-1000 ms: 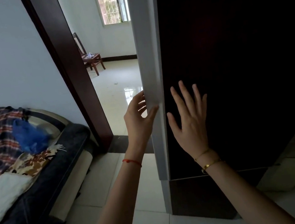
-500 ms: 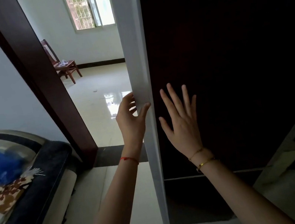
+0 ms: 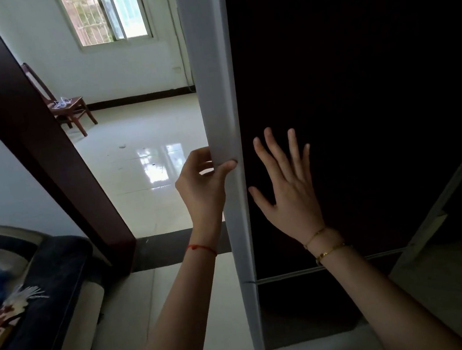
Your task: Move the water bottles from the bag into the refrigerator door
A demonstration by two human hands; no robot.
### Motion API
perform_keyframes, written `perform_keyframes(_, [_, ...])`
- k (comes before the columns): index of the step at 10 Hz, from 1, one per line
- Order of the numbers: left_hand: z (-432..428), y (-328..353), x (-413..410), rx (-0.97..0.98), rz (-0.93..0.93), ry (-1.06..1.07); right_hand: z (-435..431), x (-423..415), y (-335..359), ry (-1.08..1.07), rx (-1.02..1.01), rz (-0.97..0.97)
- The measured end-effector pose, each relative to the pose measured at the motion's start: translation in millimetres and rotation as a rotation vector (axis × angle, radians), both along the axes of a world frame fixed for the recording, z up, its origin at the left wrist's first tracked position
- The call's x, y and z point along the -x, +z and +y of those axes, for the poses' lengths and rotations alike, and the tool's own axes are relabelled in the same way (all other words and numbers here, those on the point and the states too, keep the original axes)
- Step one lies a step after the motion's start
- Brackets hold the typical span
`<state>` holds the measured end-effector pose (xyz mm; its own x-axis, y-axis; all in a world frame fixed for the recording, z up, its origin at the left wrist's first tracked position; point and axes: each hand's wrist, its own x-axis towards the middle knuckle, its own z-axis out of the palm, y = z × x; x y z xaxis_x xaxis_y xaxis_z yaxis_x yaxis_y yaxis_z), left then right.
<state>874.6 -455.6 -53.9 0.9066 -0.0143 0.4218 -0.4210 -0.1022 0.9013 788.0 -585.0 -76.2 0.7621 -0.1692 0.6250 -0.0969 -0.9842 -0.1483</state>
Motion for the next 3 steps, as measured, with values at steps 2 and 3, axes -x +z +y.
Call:
perform_keyframes(2, [4.1, -1.3, 8.9, -0.018, -0.017, -0.051, 8.6, 12.4, 10.6, 0.111, -0.181, -0.057])
perform_keyframes(3, [11.1, -4.4, 19.9, -0.048, -0.056, -0.059, 14.2, 22.6, 13.6, 0.151, -0.37, -0.132])
